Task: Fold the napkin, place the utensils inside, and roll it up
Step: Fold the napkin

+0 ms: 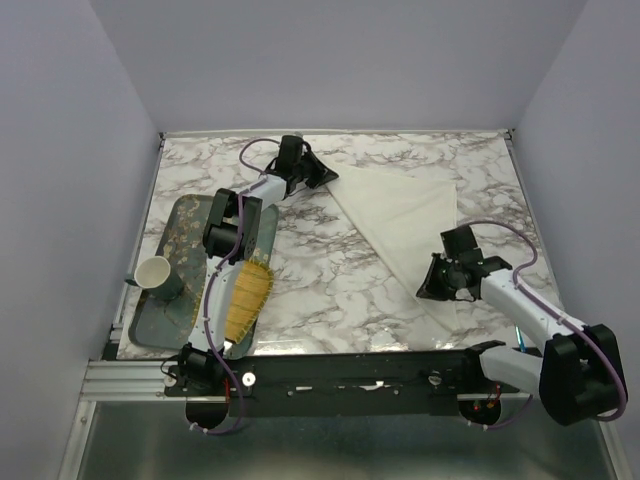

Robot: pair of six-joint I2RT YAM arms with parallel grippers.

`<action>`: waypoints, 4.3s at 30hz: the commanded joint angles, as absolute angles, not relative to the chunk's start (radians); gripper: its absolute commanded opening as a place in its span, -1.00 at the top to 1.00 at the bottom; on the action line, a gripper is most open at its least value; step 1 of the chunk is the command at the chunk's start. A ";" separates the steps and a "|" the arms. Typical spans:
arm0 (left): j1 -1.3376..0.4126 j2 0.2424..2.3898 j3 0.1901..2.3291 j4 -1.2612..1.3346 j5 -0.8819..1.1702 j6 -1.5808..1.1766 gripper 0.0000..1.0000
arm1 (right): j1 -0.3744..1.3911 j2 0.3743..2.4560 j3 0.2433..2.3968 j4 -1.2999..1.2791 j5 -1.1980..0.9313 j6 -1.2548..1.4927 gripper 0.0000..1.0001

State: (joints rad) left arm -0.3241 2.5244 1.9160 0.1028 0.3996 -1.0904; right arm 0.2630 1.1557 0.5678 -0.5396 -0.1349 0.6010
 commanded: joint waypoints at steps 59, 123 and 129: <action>-0.278 2.565 2.007 -0.103 0.150 -1.138 1.00 | -0.029 1.718 1.107 -0.488 0.068 0.598 0.60; -0.436 2.447 2.009 -0.073 0.311 -0.948 0.43 | -0.049 1.836 1.143 -0.531 -0.164 0.535 0.54; -0.451 2.451 2.057 -0.170 0.341 -0.887 0.24 | -0.091 1.928 1.276 -0.572 -0.140 0.522 0.54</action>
